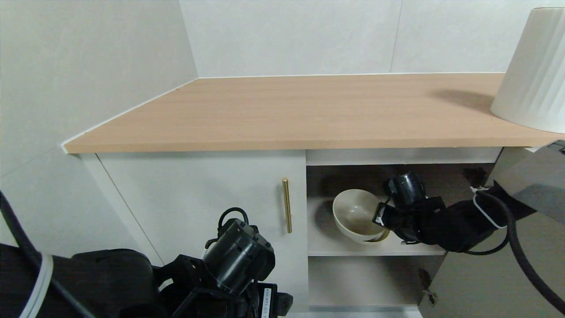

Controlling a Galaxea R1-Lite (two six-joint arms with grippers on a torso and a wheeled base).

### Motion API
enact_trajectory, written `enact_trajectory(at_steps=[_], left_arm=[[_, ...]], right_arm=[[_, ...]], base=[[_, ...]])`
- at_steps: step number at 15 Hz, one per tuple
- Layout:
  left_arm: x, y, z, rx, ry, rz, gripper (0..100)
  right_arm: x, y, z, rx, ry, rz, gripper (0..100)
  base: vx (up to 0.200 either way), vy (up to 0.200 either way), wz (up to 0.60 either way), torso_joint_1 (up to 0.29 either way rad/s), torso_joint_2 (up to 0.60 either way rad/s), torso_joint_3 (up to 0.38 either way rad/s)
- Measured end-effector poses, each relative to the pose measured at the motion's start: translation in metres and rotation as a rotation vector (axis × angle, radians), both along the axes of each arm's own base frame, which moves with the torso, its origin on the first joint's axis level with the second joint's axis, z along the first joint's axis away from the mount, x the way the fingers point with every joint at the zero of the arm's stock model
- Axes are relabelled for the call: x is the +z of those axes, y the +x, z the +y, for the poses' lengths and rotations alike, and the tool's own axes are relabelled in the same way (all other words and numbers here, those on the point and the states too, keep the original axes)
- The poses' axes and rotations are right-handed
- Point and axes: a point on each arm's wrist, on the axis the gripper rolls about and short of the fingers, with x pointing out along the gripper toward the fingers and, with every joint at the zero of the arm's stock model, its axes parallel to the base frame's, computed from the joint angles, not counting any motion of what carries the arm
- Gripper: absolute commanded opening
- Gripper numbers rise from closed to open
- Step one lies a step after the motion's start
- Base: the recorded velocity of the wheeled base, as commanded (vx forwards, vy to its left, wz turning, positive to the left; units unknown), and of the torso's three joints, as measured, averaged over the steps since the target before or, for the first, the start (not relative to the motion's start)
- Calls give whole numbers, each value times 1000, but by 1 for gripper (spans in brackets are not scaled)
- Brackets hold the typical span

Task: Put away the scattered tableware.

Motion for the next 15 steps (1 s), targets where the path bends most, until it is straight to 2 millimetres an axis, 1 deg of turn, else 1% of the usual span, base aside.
enact_trajectory(at_steps=[4,9,15], left_arm=[[0,0,0,-1,0,0,100],[-1,-1,0,-1,2,2,100],[-1,0,0,0,4,3,100]], right_arm=[[-10,15,-7,-67,-26,-5,0],[-17,29,-15,-113,-26,-5,0],[-28,36,-16,-127,-39,6,0]], base=[[0,0,0,0,0,0],[0,0,0,0,0,0],[0,0,0,0,0,0]])
